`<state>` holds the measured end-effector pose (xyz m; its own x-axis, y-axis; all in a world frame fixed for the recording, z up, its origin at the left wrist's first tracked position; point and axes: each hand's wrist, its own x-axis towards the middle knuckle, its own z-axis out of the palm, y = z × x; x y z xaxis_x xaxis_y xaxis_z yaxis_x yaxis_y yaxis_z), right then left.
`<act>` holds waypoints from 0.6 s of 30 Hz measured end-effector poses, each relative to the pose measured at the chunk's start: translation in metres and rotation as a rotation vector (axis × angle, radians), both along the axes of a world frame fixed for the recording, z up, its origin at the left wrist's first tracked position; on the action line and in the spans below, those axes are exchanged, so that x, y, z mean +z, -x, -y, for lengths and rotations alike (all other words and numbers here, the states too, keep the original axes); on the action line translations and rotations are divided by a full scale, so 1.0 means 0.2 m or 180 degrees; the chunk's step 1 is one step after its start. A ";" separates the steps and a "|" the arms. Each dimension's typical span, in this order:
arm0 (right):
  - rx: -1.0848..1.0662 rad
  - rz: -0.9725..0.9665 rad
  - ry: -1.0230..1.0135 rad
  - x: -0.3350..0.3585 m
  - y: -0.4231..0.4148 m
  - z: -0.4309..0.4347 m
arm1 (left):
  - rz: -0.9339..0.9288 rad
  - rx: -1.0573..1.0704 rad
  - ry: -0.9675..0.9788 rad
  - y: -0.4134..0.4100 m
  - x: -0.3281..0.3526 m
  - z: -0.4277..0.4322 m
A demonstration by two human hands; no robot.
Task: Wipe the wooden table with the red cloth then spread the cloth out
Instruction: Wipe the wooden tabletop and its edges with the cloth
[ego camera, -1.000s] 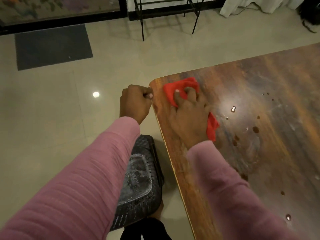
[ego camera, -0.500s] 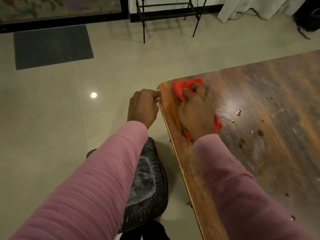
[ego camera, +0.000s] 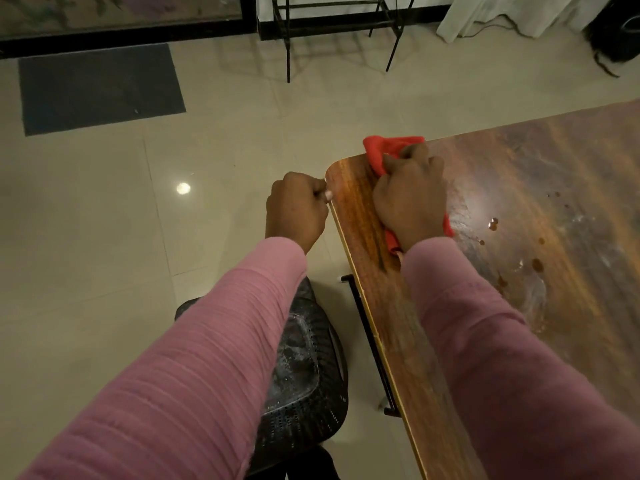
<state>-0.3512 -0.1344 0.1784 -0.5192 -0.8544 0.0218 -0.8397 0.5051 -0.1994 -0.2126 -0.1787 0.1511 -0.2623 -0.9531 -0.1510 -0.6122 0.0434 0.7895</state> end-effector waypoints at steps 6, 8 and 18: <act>0.1082 -0.0072 0.0021 -0.01 -0.20 0.01 | -0.0150 0.0020 -0.0305 -0.02 0.00 0.02; 0.1196 -0.0122 0.0043 -0.01 -0.15 0.00 | -0.0199 0.0020 -0.0379 -0.03 0.00 0.03; 0.0868 0.0026 0.0114 -0.01 -0.13 0.02 | -0.0827 0.0090 -0.0919 -0.04 -0.04 0.03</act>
